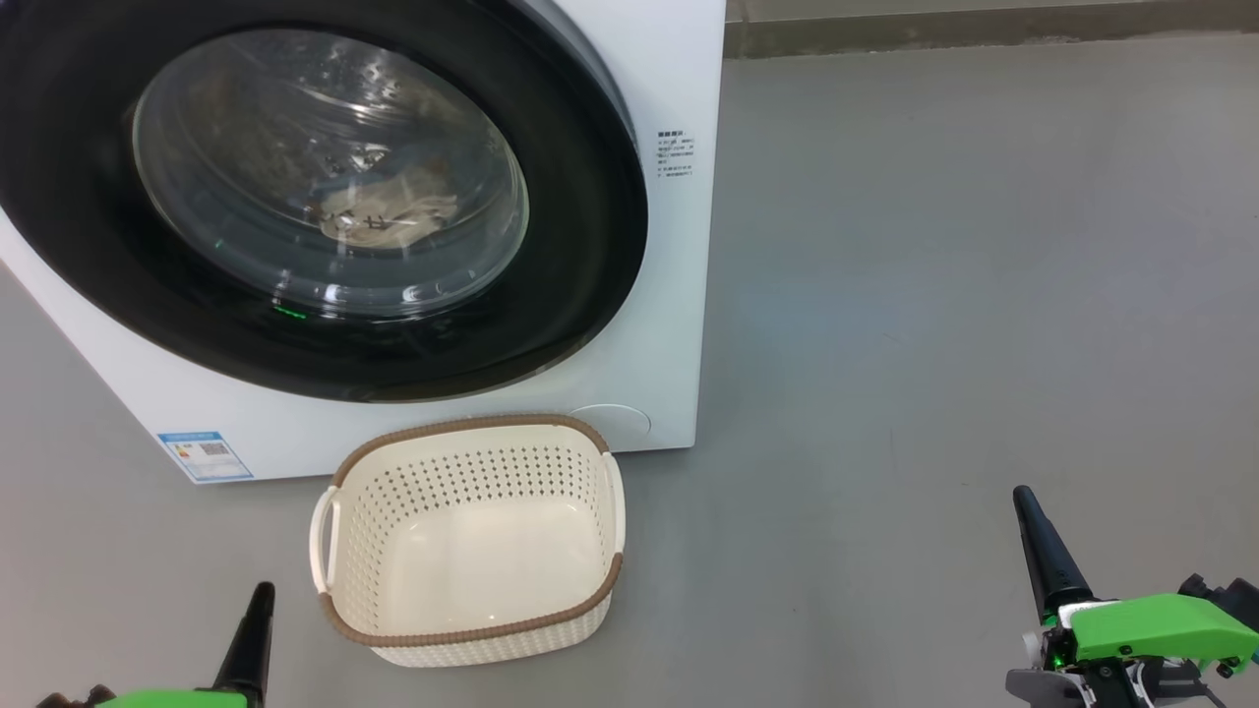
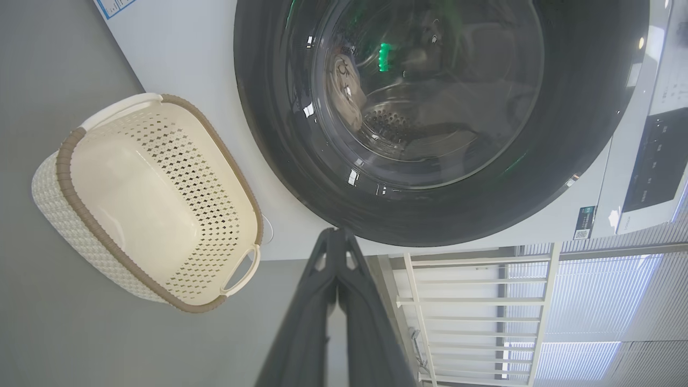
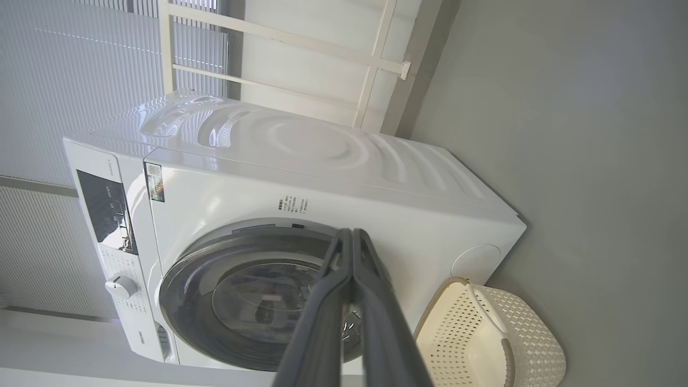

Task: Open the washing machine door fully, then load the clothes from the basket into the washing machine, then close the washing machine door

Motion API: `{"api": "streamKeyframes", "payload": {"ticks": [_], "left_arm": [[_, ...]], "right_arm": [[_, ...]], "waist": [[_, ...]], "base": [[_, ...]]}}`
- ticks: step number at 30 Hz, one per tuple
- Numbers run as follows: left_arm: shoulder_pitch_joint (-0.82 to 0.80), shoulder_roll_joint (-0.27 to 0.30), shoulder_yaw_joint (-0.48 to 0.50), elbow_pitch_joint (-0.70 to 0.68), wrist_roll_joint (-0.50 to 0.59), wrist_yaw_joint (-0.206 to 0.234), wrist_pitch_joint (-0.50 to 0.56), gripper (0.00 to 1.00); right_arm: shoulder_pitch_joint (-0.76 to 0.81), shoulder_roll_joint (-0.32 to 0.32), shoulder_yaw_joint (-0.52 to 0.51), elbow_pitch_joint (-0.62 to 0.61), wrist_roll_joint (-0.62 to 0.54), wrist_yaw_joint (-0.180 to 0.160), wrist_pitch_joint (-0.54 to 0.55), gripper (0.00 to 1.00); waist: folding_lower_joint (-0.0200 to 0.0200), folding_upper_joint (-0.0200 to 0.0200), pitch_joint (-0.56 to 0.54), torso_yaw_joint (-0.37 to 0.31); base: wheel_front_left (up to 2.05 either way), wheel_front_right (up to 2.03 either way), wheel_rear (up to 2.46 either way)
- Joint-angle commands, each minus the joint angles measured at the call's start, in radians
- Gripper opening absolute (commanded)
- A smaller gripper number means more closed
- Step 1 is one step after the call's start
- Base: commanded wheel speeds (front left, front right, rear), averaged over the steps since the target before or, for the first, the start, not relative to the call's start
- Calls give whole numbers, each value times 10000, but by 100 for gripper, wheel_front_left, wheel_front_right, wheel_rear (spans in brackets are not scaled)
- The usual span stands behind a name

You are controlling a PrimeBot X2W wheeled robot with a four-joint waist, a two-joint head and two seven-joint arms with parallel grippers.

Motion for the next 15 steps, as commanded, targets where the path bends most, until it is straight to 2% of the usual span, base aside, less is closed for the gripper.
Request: {"api": "streamKeyframes", "payload": {"ticks": [1, 15], "left_arm": [[-495, 122, 240, -312, -244, -25, 95, 0], [-668, 46, 222, -432, -1766, -27, 506, 0]], "right_arm": [[7, -7, 141, -342, 314, -3, 95, 0], [76, 35, -8, -674, 1829, -10, 507, 0]], "waist": [[0, -1, -5, 12], [0, -1, -51, 151]], "base": [[0, 0, 0], [0, 0, 0]]}}
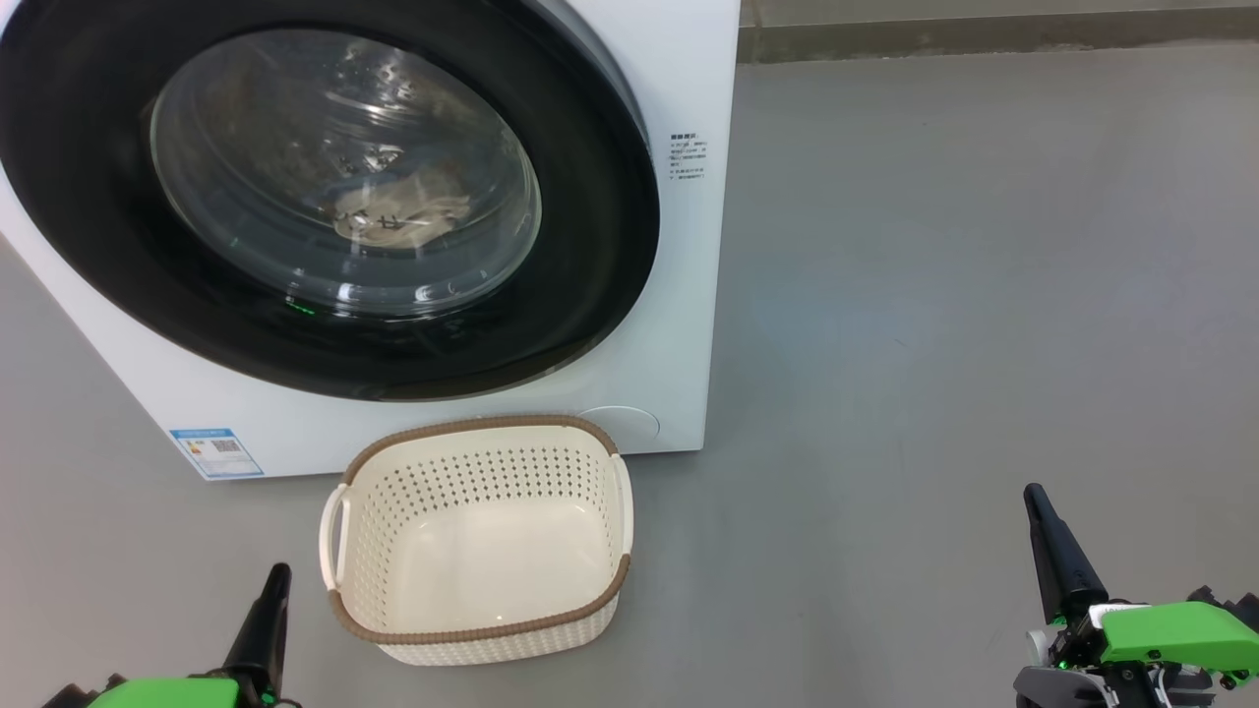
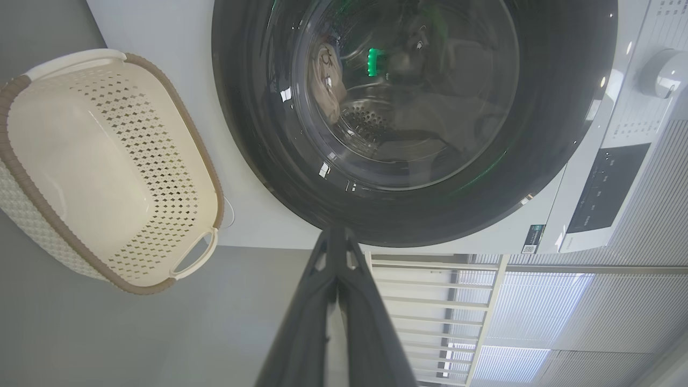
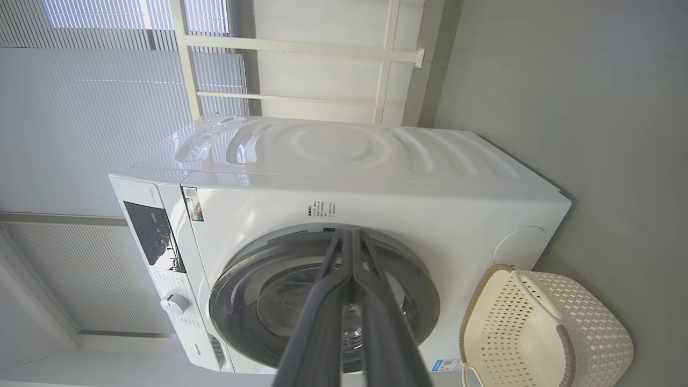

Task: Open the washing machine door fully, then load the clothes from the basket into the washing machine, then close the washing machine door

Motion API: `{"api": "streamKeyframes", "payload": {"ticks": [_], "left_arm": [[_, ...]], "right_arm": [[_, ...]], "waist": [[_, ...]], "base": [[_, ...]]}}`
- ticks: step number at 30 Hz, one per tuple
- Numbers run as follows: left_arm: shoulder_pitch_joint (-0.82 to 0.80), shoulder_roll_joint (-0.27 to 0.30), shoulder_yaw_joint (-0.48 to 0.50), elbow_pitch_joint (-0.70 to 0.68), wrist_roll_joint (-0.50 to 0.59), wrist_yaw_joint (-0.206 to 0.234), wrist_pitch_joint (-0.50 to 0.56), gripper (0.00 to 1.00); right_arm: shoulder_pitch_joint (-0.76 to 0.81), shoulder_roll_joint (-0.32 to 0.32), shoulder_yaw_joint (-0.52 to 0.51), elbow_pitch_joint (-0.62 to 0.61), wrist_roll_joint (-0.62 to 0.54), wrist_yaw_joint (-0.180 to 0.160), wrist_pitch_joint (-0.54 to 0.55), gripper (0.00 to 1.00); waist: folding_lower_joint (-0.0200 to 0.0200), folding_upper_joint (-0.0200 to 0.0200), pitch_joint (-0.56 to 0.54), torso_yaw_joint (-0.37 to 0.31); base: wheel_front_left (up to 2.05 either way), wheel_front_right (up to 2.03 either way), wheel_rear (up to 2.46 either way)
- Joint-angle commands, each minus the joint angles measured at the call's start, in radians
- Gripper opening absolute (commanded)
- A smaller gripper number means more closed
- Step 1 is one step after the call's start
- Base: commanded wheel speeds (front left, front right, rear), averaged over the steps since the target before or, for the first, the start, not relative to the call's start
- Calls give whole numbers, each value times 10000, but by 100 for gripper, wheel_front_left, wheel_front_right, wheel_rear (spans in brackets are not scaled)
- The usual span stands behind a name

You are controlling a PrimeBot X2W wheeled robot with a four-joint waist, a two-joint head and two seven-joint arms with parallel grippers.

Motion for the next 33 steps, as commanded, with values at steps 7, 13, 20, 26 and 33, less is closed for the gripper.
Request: {"api": "streamKeyframes", "payload": {"ticks": [7, 13, 20, 26, 33], "left_arm": [[-520, 112, 273, -350, -585, -27, 167, 0], [-520, 112, 273, -350, -586, -27, 167, 0], [-520, 112, 273, -350, -586, -27, 167, 0], [-520, 112, 272, -350, -586, -27, 166, 0], [-520, 112, 272, -350, -587, -27, 166, 0]], "right_arm": [[-71, -1, 147, -420, 536, -9, 177, 0], [-71, -1, 147, -420, 536, -9, 177, 0], [-71, -1, 147, -420, 536, -9, 176, 0], [-71, -1, 148, -420, 536, -9, 176, 0], [-71, -1, 148, -420, 537, -9, 176, 0]], "waist": [[0, 0, -13, 38], [0, 0, -13, 38], [0, 0, -13, 38], [0, 0, -13, 38], [0, 0, -13, 38]], "base": [[0, 0, 0], [0, 0, 0], [0, 0, 0], [0, 0, 0], [0, 0, 0]]}}
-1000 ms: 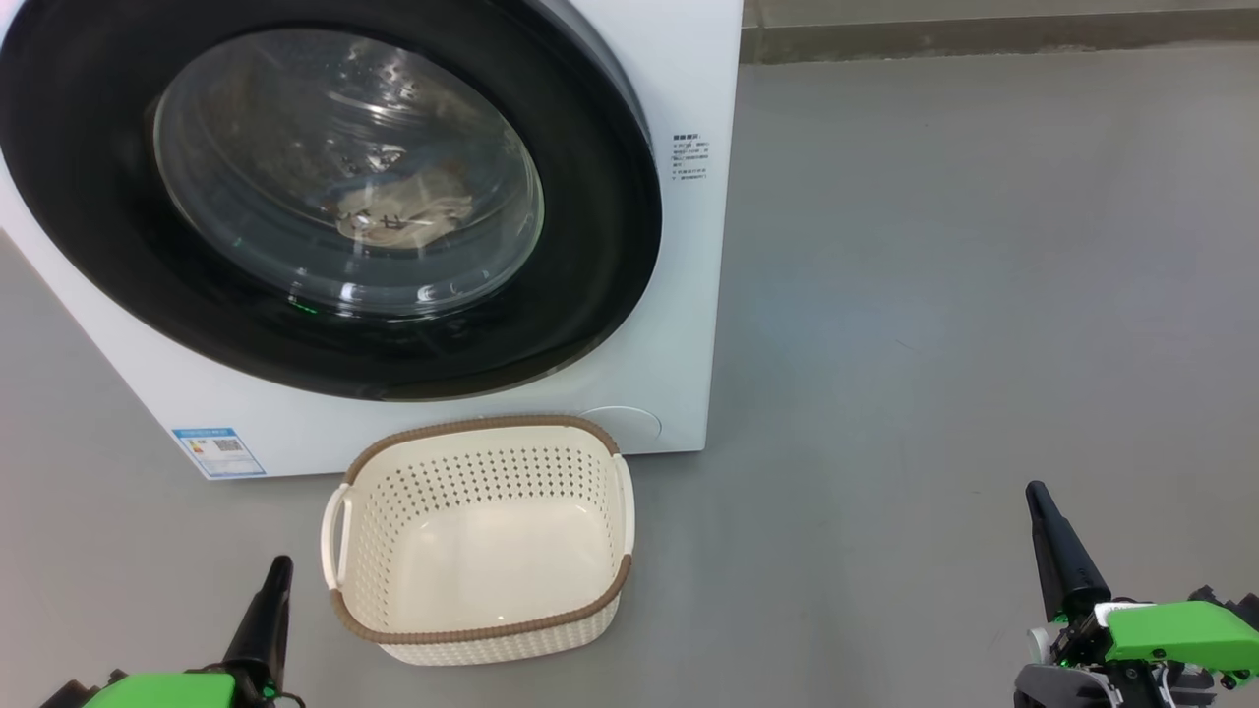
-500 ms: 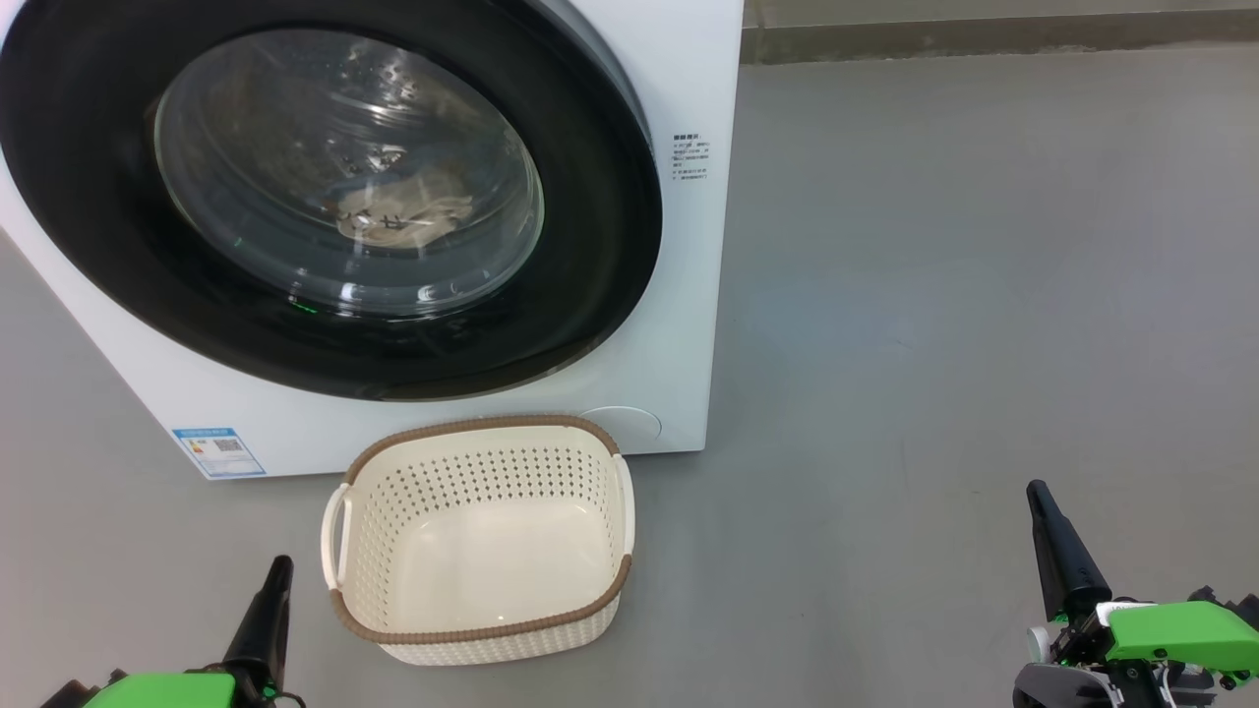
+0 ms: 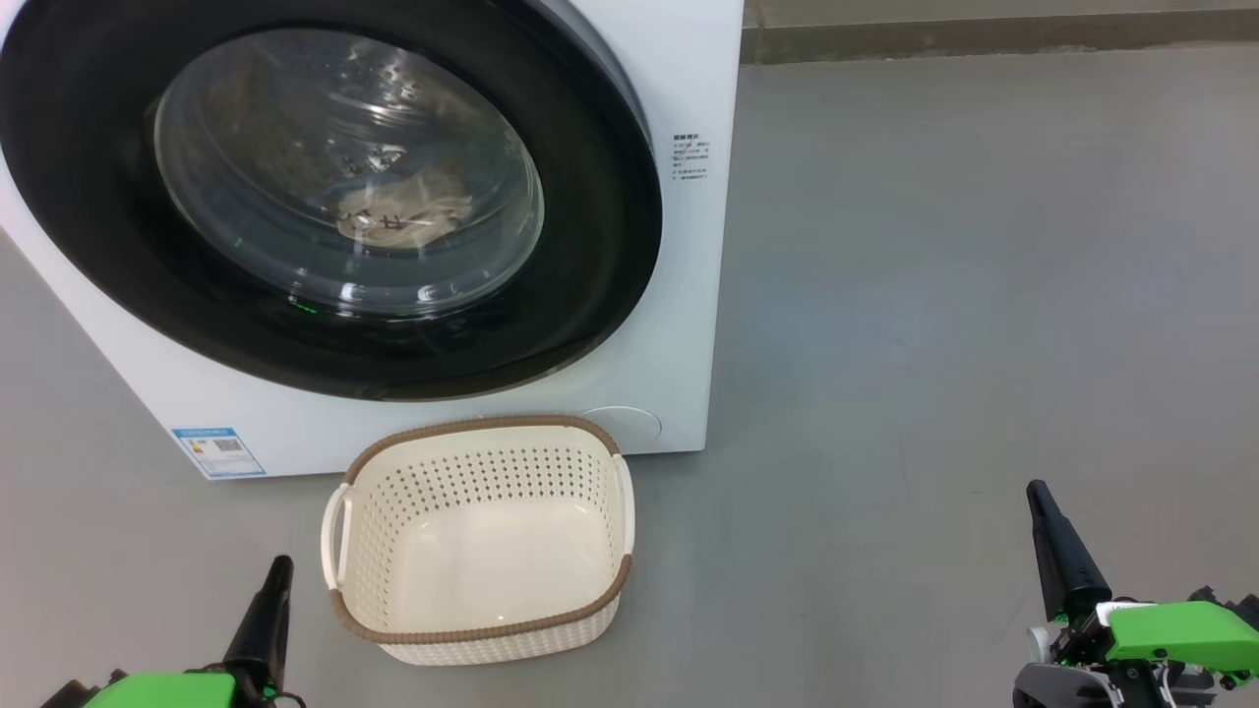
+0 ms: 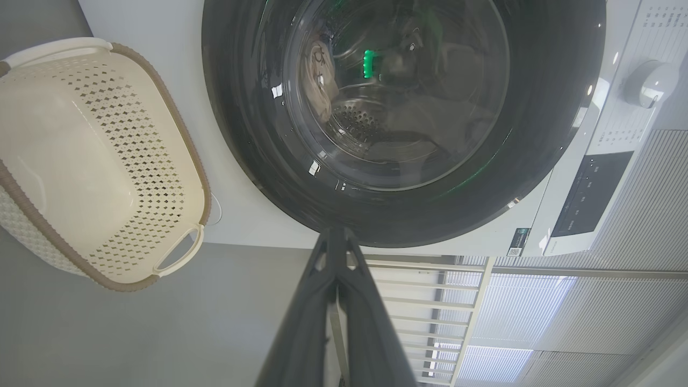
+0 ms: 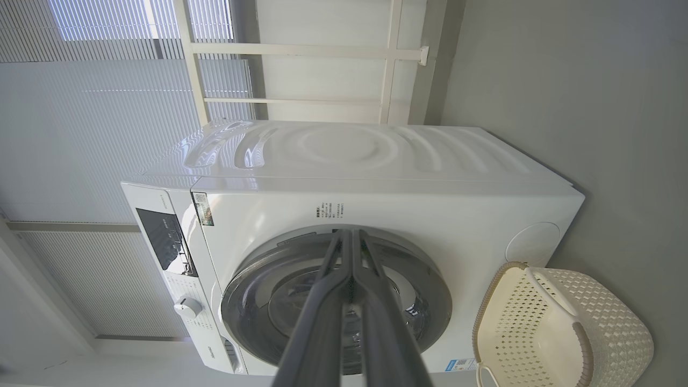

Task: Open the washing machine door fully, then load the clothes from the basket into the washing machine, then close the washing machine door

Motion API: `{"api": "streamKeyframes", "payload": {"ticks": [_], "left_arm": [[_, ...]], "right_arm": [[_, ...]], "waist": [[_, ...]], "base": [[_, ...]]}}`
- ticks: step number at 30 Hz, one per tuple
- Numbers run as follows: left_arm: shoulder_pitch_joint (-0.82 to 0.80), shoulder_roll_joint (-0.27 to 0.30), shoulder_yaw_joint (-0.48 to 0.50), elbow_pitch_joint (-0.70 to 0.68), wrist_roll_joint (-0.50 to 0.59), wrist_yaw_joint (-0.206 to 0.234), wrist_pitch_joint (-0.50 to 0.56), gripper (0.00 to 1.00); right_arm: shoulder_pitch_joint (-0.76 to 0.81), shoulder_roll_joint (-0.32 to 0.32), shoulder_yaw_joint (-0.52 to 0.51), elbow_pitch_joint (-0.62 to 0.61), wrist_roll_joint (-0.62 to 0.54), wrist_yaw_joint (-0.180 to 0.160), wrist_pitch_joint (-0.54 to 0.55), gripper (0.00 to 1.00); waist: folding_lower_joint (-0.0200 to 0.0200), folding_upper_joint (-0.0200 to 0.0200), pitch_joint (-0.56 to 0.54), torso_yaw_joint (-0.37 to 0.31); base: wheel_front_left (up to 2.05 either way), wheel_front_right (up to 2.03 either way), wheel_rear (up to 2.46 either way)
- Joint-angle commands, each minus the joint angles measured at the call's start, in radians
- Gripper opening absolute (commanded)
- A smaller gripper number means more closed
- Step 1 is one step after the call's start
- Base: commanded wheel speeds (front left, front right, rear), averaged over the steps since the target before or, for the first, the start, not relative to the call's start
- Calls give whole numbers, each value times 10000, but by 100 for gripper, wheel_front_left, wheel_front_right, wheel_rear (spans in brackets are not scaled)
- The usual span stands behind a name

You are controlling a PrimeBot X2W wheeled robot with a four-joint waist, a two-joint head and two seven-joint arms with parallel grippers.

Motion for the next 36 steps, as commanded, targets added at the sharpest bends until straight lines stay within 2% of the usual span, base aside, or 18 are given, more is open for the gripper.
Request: {"api": "streamKeyframes", "payload": {"ticks": [1, 36], "left_arm": [[-417, 131, 291, -285, -86, -27, 63, 0], [-417, 131, 290, -285, -87, -27, 62, 0]], "right_arm": [[-72, -30, 221, -305, 40, 16, 80, 0], [-72, -30, 222, -305, 41, 16, 79, 0]], "waist": [[0, 0, 0, 0], [0, 0, 0, 0]], "base": [[0, 0, 0], [0, 0, 0]]}}
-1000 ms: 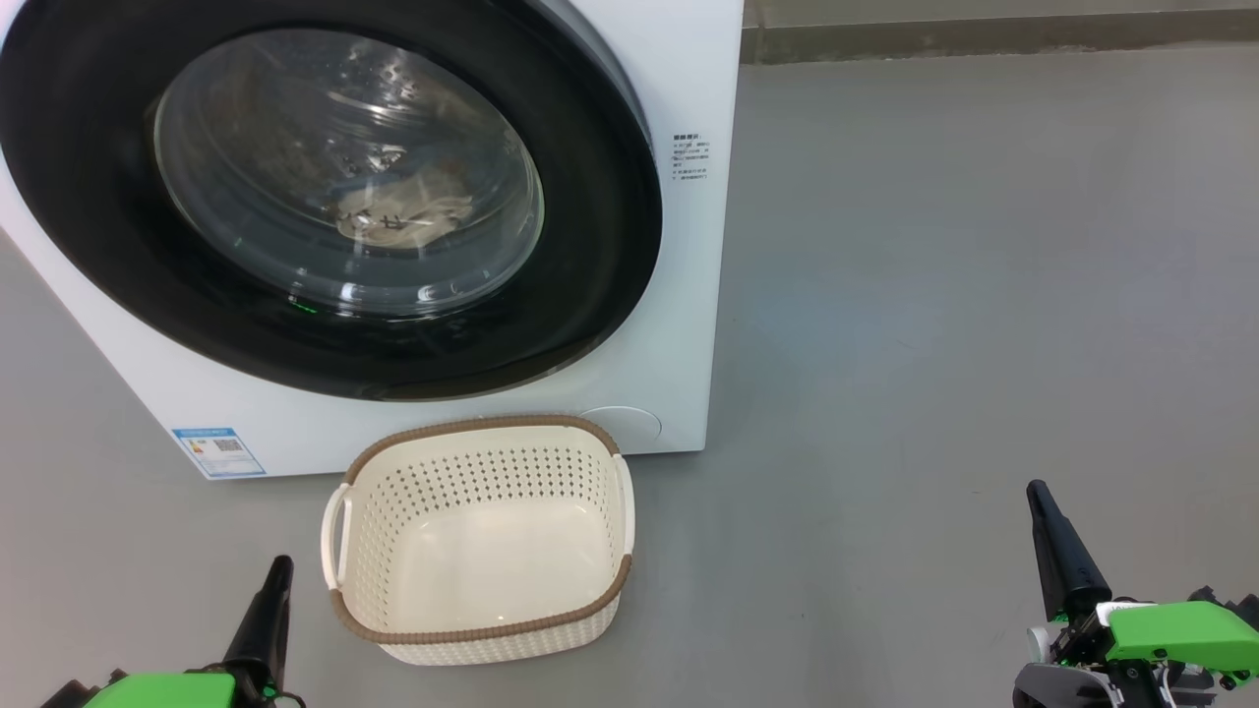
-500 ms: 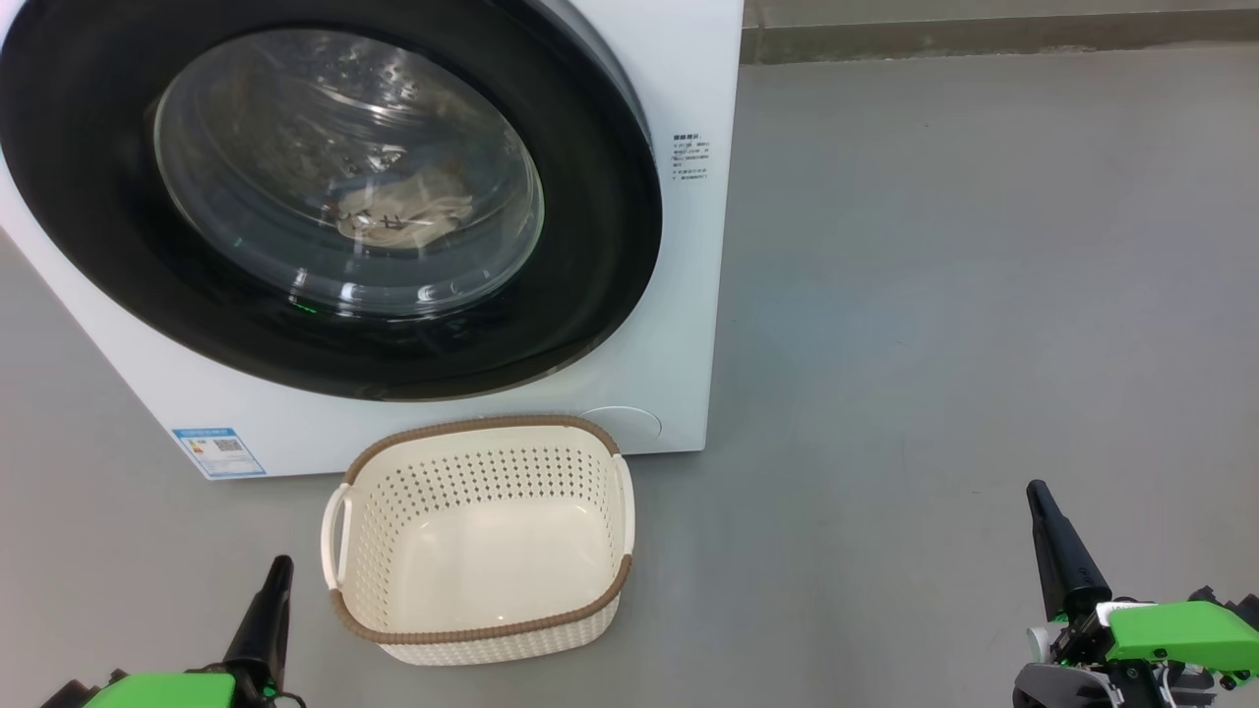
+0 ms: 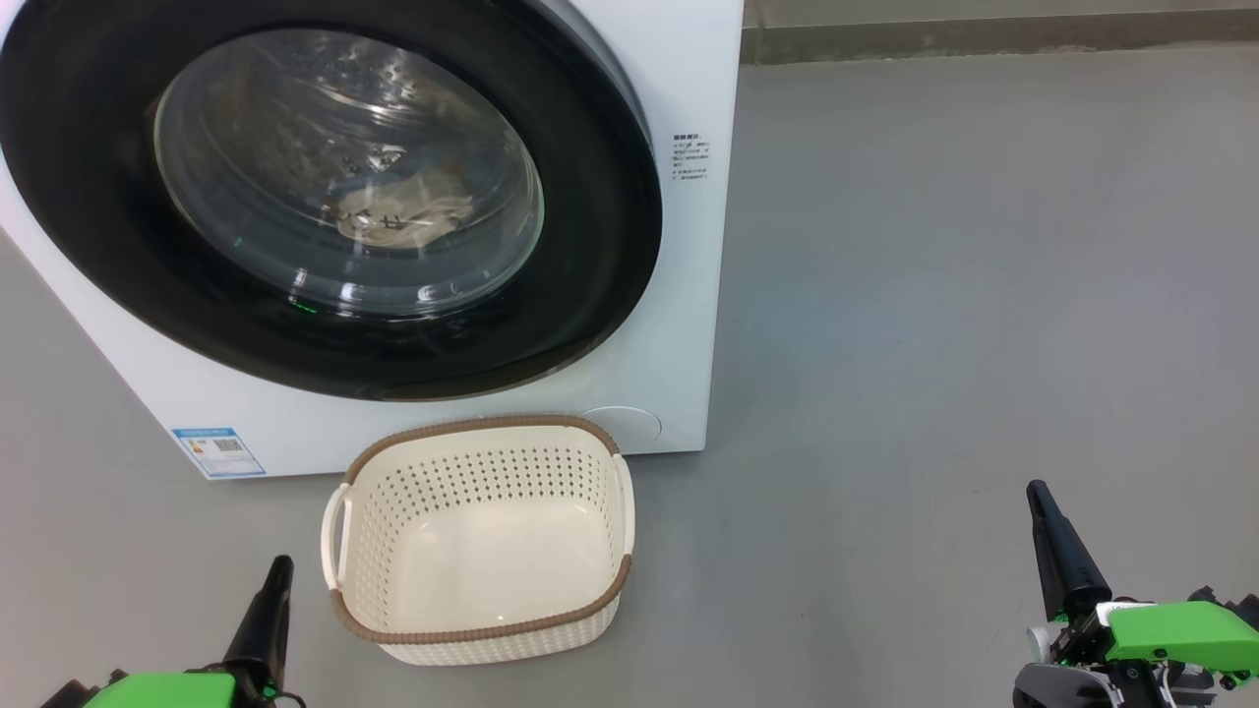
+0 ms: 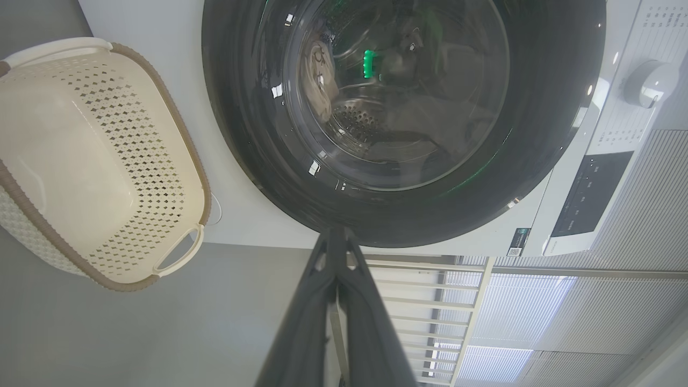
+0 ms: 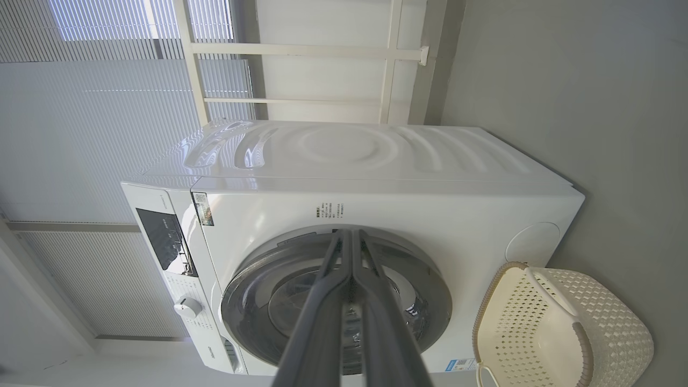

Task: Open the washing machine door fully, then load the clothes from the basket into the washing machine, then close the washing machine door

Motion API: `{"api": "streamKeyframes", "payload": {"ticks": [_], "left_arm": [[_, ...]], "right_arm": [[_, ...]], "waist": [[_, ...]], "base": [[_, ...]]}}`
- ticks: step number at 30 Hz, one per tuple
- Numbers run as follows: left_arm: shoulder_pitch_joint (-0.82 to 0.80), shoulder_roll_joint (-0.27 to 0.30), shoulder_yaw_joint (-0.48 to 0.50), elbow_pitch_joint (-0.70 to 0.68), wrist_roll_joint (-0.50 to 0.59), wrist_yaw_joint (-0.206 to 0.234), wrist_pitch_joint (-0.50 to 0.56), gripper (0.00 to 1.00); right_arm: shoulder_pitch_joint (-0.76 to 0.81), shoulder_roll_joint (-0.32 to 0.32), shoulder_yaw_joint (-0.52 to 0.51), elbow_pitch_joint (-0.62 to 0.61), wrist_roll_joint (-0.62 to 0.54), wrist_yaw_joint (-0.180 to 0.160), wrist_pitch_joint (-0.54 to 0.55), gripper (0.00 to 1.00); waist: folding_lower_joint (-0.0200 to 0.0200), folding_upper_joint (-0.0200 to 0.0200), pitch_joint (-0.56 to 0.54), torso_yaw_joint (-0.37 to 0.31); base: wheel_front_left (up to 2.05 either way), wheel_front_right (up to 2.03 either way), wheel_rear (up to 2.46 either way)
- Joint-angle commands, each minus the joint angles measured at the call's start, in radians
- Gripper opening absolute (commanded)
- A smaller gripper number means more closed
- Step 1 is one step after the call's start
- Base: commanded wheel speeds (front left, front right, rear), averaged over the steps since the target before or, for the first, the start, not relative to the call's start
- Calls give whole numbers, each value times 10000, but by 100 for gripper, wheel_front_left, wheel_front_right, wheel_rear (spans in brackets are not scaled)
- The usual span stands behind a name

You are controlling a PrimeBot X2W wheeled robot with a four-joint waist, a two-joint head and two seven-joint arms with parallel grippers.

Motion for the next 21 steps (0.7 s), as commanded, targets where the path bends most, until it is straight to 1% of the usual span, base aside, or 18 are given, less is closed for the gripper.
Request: {"api": "streamKeyframes", "payload": {"ticks": [1, 21], "left_arm": [[-417, 133, 290, -285, -87, -27, 61, 0], [-417, 133, 289, -285, -88, -27, 61, 0]], "right_arm": [[-72, -30, 224, -303, 39, 16, 79, 0], [-72, -29, 225, -303, 40, 16, 78, 0]], "waist": [[0, 0, 0, 0], [0, 0, 0, 0]], "base": [[0, 0, 0], [0, 0, 0]]}}
